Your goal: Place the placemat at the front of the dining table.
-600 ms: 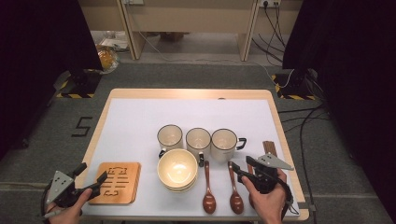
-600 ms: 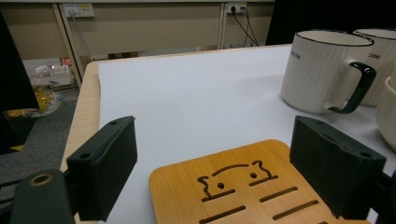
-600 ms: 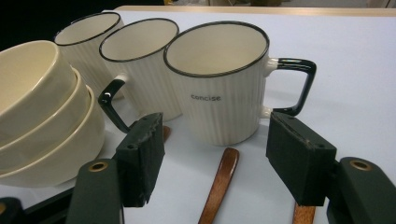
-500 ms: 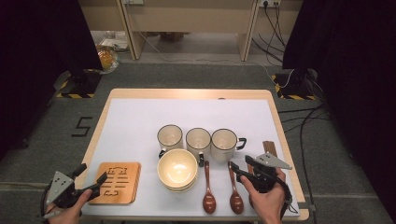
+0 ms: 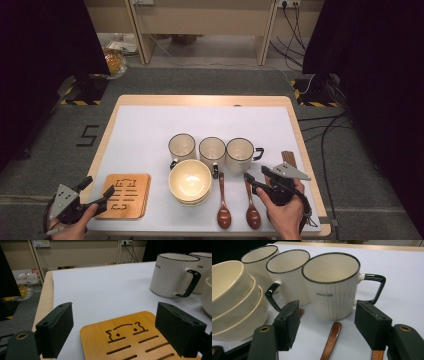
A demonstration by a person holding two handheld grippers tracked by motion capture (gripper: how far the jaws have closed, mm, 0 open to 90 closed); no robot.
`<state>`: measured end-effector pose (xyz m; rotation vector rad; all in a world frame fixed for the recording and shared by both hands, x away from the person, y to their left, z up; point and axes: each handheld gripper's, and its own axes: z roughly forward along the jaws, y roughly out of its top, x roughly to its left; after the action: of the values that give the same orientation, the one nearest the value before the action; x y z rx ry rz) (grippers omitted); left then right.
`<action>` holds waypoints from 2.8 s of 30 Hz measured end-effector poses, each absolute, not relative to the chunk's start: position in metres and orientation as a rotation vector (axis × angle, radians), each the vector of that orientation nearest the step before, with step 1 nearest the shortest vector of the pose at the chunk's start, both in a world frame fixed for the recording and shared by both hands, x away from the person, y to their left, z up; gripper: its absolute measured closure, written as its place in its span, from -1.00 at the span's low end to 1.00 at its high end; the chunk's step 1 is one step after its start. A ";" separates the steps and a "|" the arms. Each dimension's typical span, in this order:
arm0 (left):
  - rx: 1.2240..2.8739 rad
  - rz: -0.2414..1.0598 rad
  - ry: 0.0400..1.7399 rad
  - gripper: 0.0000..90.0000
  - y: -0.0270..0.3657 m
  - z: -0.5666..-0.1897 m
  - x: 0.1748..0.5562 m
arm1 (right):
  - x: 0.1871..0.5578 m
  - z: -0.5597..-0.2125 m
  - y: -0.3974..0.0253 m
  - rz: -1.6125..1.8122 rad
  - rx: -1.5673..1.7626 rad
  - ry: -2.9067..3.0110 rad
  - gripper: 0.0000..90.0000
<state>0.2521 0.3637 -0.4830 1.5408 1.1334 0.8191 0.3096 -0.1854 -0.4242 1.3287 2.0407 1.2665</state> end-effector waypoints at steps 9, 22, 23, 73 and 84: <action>1.530 0.836 1.138 -0.68 0.363 -0.481 0.249 | 0.309 -0.425 -0.187 1.276 1.332 2.037 -0.18; 1.527 0.851 1.159 -0.68 0.364 -0.481 0.252 | 0.306 -0.418 -0.198 1.291 1.322 2.006 -0.18; 1.527 0.850 1.154 -0.68 0.364 -0.481 0.251 | 0.306 -0.419 -0.197 1.286 1.326 2.009 -0.18; 1.602 0.734 1.186 -0.68 0.367 -0.488 0.254 | 0.314 -0.394 -0.041 1.415 1.011 2.253 -0.19; 1.613 0.721 1.192 -0.68 0.367 -0.489 0.255 | 0.307 -0.396 0.000 1.428 0.951 2.318 -0.19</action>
<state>0.2552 0.3667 -0.4894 1.6134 1.1916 0.7215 0.3073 -0.0002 -0.3964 0.9509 2.3183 1.4275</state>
